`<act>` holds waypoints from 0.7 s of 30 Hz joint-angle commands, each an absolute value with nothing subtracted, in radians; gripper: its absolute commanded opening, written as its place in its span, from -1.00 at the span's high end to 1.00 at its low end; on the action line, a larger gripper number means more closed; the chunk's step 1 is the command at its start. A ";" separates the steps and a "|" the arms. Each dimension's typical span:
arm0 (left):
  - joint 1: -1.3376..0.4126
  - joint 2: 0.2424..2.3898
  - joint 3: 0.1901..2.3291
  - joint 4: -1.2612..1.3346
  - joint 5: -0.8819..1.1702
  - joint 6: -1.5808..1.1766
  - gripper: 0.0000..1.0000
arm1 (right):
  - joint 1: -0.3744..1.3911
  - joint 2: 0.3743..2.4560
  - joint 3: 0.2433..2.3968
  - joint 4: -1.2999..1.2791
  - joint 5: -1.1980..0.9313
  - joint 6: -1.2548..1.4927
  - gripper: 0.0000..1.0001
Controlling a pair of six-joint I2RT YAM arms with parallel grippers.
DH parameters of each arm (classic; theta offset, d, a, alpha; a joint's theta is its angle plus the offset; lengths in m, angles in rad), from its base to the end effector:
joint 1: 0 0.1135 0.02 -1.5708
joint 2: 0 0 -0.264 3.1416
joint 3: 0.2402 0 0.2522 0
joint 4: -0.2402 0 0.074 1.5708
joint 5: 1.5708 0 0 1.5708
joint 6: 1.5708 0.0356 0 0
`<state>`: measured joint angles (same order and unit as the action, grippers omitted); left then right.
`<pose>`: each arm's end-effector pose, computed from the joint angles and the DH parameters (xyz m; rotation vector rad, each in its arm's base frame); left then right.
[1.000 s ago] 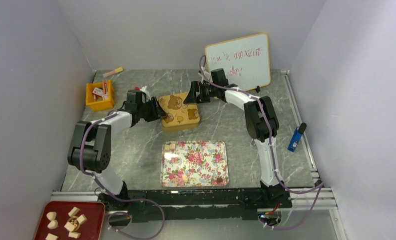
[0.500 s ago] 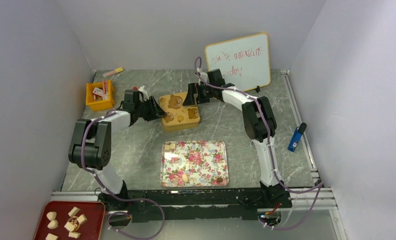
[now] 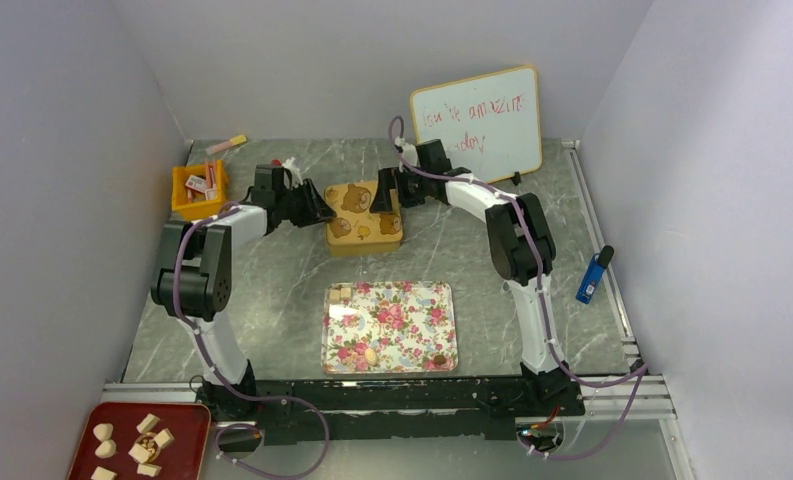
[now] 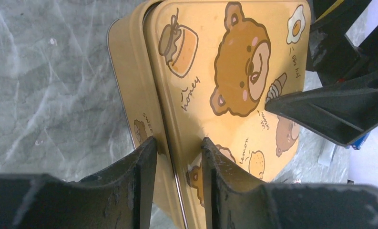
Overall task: Pack the chocolate
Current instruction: Close the box lid on the packing box.
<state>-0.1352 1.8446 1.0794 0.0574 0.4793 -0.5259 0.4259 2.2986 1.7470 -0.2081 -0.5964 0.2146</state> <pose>0.3841 -0.0688 0.1726 -0.1947 2.3323 -0.8851 0.4568 0.2292 0.1621 -0.5594 2.3174 1.0089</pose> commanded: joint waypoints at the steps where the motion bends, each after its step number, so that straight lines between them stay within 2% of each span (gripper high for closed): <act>1: -0.229 1.932 1.113 -0.011 0.427 -0.427 0.55 | 0.498 2.263 1.697 -0.249 -0.690 0.202 -1.00; 13: -0.270 1.952 1.165 -0.071 0.387 -0.394 0.54 | 0.505 2.218 1.639 -0.232 -0.676 0.202 -1.00; 21: -0.268 1.912 1.143 -0.071 0.369 -0.401 0.42 | 0.504 2.208 1.641 -0.230 -0.661 0.198 -1.00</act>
